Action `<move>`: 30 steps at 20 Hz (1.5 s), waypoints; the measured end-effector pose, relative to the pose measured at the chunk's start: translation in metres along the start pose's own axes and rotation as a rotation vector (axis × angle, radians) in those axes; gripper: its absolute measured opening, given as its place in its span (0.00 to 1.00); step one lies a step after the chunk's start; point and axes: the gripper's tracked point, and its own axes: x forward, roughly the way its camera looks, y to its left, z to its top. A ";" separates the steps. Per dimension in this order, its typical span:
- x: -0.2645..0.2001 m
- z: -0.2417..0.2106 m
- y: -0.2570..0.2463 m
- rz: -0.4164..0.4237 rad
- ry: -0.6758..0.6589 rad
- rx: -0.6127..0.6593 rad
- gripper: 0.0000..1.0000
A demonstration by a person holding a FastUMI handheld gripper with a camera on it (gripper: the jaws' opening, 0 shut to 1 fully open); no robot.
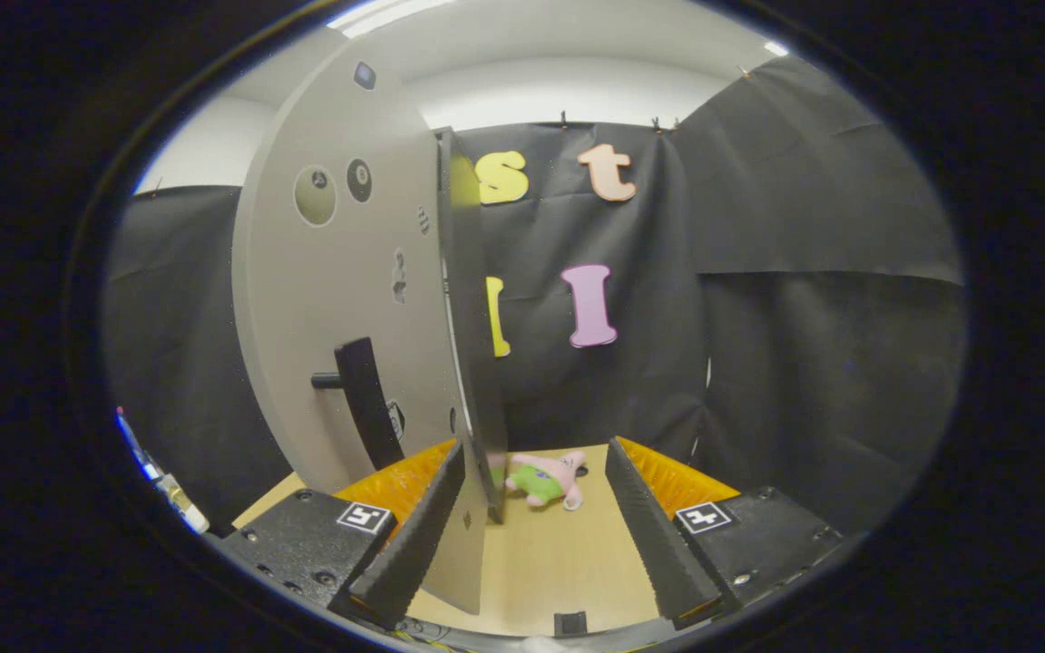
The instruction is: Open the shoe cabinet door, grab the shoes and put them into the shoe cabinet, then close the shoe cabinet door.
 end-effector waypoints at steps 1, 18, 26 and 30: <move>0.003 0.002 0.006 0.026 -0.002 -0.007 0.99; 0.001 0.004 0.072 0.021 -0.005 -0.073 0.94; 0.010 -0.003 0.151 0.026 0.002 -0.078 0.94; 0.028 -0.004 0.198 0.035 -0.007 -0.095 0.94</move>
